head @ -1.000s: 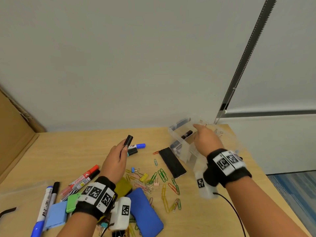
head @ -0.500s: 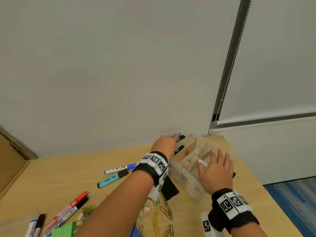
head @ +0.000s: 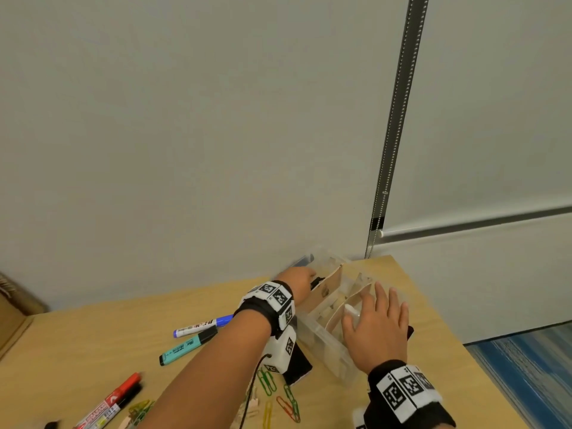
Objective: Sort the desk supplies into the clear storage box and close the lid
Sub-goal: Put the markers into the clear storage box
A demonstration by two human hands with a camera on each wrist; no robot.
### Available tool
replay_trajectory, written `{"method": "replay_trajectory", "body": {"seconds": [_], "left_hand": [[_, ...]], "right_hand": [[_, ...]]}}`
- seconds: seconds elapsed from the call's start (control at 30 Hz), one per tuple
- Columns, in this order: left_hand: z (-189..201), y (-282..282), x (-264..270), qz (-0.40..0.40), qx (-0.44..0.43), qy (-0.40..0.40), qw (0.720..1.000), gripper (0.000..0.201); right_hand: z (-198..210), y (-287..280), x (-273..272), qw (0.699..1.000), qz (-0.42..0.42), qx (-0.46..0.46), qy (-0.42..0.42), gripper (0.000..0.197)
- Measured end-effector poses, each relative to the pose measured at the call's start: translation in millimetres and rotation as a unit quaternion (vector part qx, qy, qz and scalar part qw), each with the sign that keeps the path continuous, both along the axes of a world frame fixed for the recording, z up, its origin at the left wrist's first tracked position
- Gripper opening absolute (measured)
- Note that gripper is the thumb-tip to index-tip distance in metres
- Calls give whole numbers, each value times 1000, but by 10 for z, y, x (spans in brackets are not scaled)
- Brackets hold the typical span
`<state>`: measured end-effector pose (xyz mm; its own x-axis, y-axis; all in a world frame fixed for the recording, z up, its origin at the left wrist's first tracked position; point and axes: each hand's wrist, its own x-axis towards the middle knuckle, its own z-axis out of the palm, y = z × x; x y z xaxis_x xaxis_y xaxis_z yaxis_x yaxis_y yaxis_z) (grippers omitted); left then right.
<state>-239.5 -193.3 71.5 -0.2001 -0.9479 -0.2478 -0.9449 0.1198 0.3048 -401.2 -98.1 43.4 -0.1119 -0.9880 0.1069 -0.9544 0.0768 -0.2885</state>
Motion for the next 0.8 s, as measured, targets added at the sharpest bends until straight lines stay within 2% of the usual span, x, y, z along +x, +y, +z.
{"method": "replay_trajectory", "body": {"seconds": [0.07,0.13,0.23,0.37,0.5,0.63,0.8], "left_hand": [[23,207,119,26,-84,87,992,41],[39,487,263,40,-168,162,972,40],[-38,906,587,45,-217,179,959,38],[-328,1310,1178,91,-173,122,973,29],[-483,1520,1761,178,-79,4,981,31],[-545,1549,2113,213,-11,-84,973,36],[-573,1442,2188,196,19,-122,973,44]], "right_hand": [[-6,0,-8,1000,4,4,-2,63],[-9,-9,-13,1000,9,7,-3,62],[-13,-20,-23,1000,11,14,7,61],[47,-12,4,998,27,22,43,56],[253,65,263,989,102,-15,104,53],[388,193,770,974,194,-76,89,44],[159,66,1529,947,321,-24,27,42]]}}
